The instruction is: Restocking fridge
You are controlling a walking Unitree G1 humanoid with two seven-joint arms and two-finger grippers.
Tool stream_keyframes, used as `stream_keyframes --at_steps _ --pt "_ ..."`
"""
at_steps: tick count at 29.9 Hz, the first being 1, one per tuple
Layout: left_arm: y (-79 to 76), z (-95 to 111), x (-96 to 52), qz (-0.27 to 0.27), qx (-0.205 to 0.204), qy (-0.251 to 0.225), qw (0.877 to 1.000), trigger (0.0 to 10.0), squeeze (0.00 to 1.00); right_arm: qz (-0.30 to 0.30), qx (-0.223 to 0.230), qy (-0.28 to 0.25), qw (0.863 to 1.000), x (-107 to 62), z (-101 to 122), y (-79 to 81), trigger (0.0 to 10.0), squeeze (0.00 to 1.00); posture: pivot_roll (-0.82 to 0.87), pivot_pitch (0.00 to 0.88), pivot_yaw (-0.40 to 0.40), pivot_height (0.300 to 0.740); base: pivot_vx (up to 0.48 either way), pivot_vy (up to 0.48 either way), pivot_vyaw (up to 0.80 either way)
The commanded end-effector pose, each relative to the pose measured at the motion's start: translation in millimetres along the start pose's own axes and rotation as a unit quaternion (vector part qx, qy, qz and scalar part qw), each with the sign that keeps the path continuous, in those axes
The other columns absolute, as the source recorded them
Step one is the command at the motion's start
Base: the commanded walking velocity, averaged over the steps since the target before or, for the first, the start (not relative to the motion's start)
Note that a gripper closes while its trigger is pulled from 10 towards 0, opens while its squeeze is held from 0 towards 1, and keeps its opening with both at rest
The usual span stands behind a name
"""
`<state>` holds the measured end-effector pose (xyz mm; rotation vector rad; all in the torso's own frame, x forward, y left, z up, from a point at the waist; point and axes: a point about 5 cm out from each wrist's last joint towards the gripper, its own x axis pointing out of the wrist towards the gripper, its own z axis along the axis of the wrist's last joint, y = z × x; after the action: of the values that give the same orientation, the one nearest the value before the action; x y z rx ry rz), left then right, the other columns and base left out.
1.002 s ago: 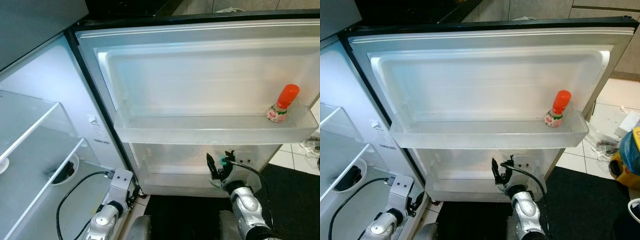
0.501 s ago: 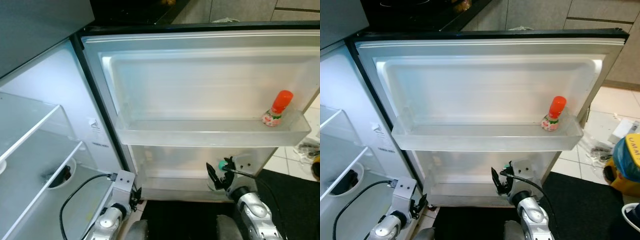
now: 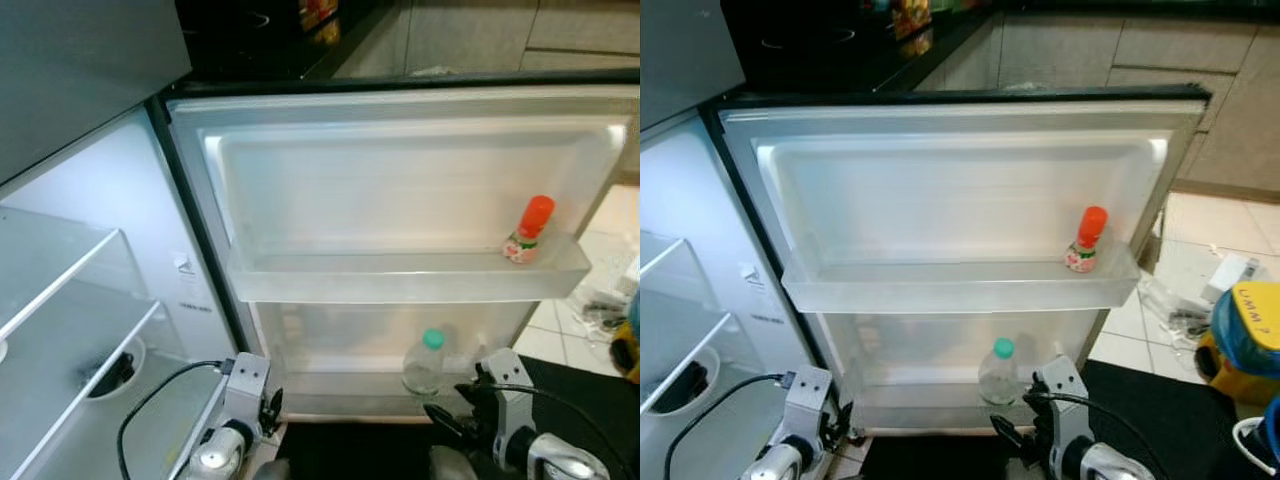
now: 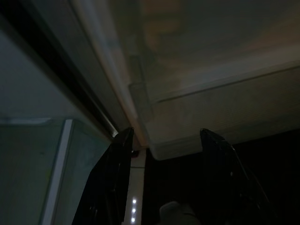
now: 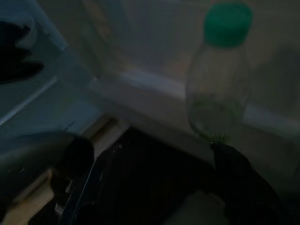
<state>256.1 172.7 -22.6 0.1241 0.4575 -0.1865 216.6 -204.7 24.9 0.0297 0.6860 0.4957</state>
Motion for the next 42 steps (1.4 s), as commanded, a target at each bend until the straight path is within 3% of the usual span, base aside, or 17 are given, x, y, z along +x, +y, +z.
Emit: stream_keyframes --at_steps 1,4,6,9,10,13,17,22,25,26,33,42 --pt "0.1 -8.5 -2.9 0.006 -0.009 0.016 1.0 10.0 0.0 -0.015 0.017 0.02 1.0 -1.8 -10.7 -4.9 10.0 0.0 -0.09 0.012 0.004 0.581 0.0 0.0 0.0" --pt "1.7 -18.9 -6.9 0.01 -0.01 0.041 0.999 10.0 0.0 -0.066 0.002 0.048 0.997 2.5 -36.2 -15.5 10.0 0.0 -0.1 0.006 0.011 0.581 0.0 0.0 0.0" --pt "3.5 -26.4 -9.7 0.021 -0.019 0.06 0.998 10.0 0.0 -0.142 -0.006 0.054 0.988 6.5 -50.8 -26.2 10.0 0.0 -0.09 0.003 0.016 0.581 0.0 0.0 0.0" --pt "5.2 -30.2 -11.4 0.029 -0.026 0.069 0.997 10.0 0.0 -0.188 -0.015 0.05 0.981 7.8 -57.7 -30.4 10.0 0.0 -0.09 0.0 0.018 0.581 0.0 0.0 0.0" --pt "7.1 -33.2 -12.5 0.038 -0.034 0.079 0.996 10.0 0.0 -0.264 -0.015 0.074 0.962 9.1 -69.1 -37.9 10.0 0.0 -0.08 0.0 0.012 0.581 0.0 0.0 0.0" --pt "6.8 -34.3 -12.7 0.042 -0.036 0.082 0.995 10.0 0.0 -0.308 -0.003 0.103 0.946 8.5 -82.7 -40.0 10.0 0.0 -0.07 0.0 0.0 0.581 0.0 0.0 0.0" --pt "7.1 -32.1 -11.8 0.051 -0.042 0.074 0.995 10.0 0.0 -0.311 0.009 0.136 0.94 8.5 -94.1 -38.4 10.0 0.0 -0.04 0.0 -0.027 0.581 0.0 0.0 0.0" --pt "8.3 -35.4 -14.1 0.055 -0.031 0.078 0.995 10.0 0.0 -0.303 0.009 0.124 0.945 14.7 -95.0 -33.9 10.0 0.0 -0.03 0.0 -0.032 0.581 0.0 0.0 0.0" --pt "8.9 -39.6 -16.6 0.059 -0.032 0.085 0.994 10.0 0.0 -0.307 0.044 0.107 0.945 20.2 -96.6 -28.9 10.0 0.0 -0.03 0.0 -0.025 0.581 0.0 0.0 0.0" --pt "8.7 -41.5 -17.8 0.059 -0.033 0.088 0.994 10.0 0.0 -0.307 0.077 0.085 0.945 23.7 -97.1 -24.4 10.0 0.0 -0.03 0.0 -0.021 0.581 0.0 0.0 0.0" --pt "6.3 -38.6 -15.8 0.049 -0.026 0.083 0.995 10.0 0.0 -0.323 0.11 0.068 0.937 26.0 -99.2 -20.3 10.0 0.0 -0.03 0.0 -0.003 0.611 0.0 0.0 0.0" --pt "5.9 -37.3 -14.6 0.044 -0.027 0.083 0.995 10.0 0.0 -0.303 0.103 0.06 0.945 32.6 -101.3 -10.0 10.0 0.0 -0.04 0.0 0.005 0.621 0.0 0.0 0.0"
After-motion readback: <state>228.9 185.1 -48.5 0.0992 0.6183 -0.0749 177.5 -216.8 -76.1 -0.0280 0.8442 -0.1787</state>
